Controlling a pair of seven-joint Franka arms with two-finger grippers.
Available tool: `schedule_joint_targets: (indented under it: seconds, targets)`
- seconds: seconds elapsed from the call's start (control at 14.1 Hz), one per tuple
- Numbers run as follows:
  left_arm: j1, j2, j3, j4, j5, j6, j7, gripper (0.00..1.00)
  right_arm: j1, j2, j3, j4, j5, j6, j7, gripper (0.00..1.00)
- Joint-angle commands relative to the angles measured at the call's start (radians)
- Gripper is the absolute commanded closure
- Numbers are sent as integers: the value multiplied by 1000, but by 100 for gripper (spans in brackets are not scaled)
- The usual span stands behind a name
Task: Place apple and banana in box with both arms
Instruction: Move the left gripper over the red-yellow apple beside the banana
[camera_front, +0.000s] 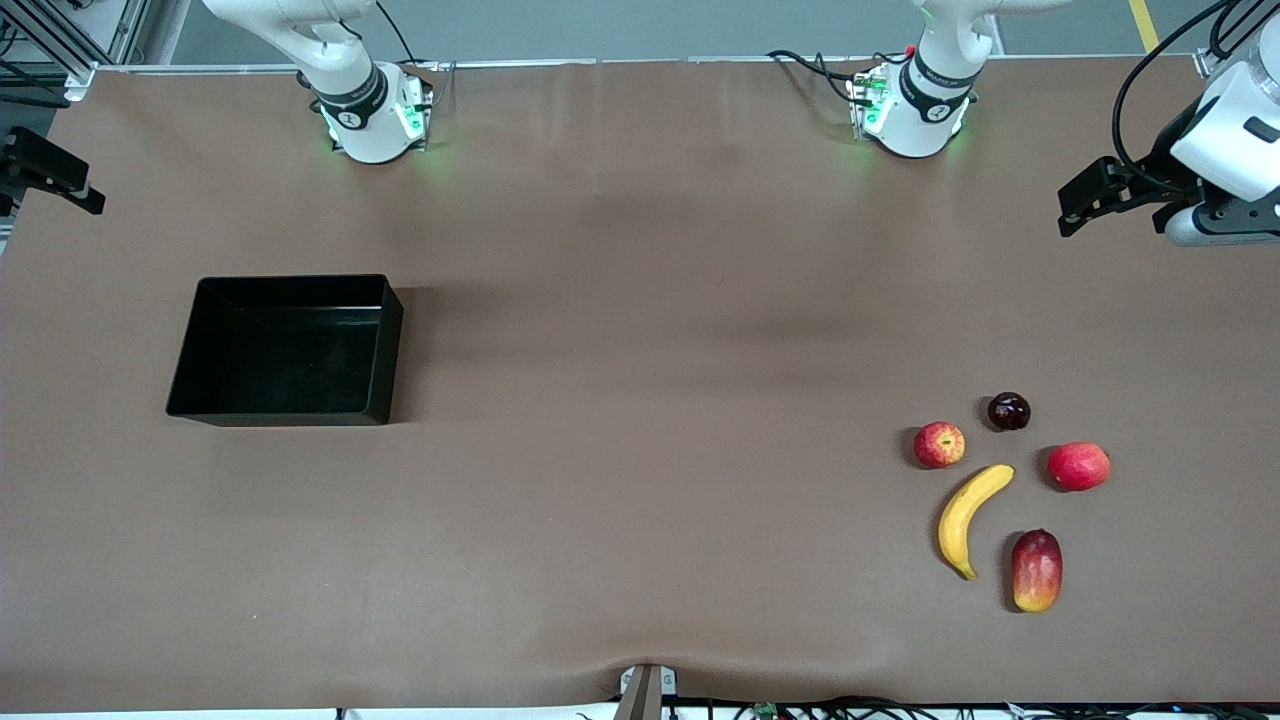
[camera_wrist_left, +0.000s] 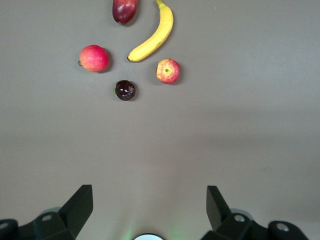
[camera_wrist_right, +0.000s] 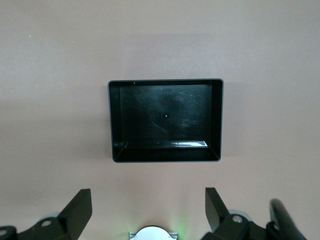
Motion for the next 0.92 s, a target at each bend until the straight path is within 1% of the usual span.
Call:
schedule_joint_targets:
  seconds: [0.0, 0.14, 0.28, 0.42, 0.64, 0.85]
  targets:
    - [2, -7, -4, 9, 19, -21, 16, 0, -14, 9, 4, 13, -10, -13, 14, 0]
    - [3, 0, -1, 32, 19, -23, 13, 0, -14, 9, 4, 16, -10, -13, 14, 0]
    - [0, 37, 0, 62, 19, -31, 9, 0, -13, 9, 4, 12, -9, -15, 22, 0]
    - [-3, 69, -3, 72, 7, -31, 7, 0, -13, 9, 4, 13, -9, -13, 16, 0]
    - [-14, 152, -7, 61, 15, -29, 7, 0, -13, 9, 4, 13, -9, -13, 17, 0]
    - [-26, 268, -12, 61, 22, -14, 21, 0, -17, 10, 2, 12, -10, -13, 20, 0]
